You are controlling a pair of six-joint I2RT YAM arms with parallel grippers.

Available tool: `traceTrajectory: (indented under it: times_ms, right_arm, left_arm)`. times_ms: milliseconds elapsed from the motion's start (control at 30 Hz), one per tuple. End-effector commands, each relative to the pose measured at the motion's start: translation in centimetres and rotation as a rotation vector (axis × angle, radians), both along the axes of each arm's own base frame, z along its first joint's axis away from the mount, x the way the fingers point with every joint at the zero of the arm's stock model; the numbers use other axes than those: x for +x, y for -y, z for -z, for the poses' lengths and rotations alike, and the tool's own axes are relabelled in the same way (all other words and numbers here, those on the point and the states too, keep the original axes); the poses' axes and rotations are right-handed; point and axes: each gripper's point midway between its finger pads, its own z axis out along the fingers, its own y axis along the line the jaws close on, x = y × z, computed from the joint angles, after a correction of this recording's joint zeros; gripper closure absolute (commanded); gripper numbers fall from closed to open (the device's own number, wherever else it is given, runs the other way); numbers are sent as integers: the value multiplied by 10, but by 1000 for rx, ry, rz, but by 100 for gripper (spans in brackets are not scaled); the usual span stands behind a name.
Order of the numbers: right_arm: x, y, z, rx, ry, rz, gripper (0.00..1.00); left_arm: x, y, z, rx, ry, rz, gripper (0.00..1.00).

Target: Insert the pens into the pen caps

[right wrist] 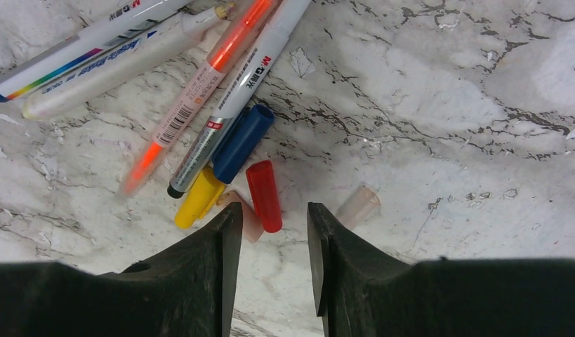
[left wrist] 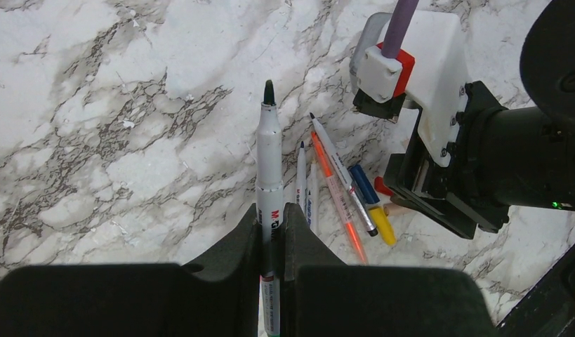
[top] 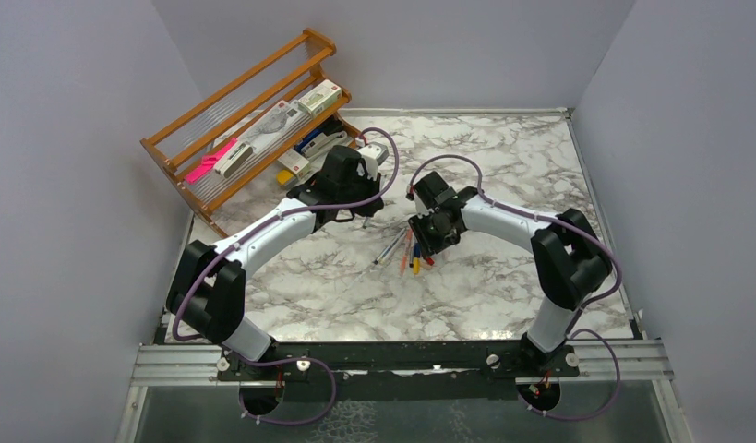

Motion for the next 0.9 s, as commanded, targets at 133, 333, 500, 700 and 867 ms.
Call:
traceTrajectory:
  times_ms: [133,333,500,700,867]
  right_arm:
    - [8,-1,14,-25,25,22,64]
    - [9,1,19,-33,30,28,65]
    - [6,2,25,-35,24,29,65]
    - [6,3,30,-45,20,26,65]
    - [4,5,32,-54,13,32,74]
  left_arm:
    - [6,-2,-26,-15,59,3,100]
    - [7,-2,-27,-11,61,3,100]
    - [5,-3,-25,-7,55,2,100]
    - [4,-4,-22,-2,47,1,100]
    - [4,-4,-22,-5,43,-2,100]
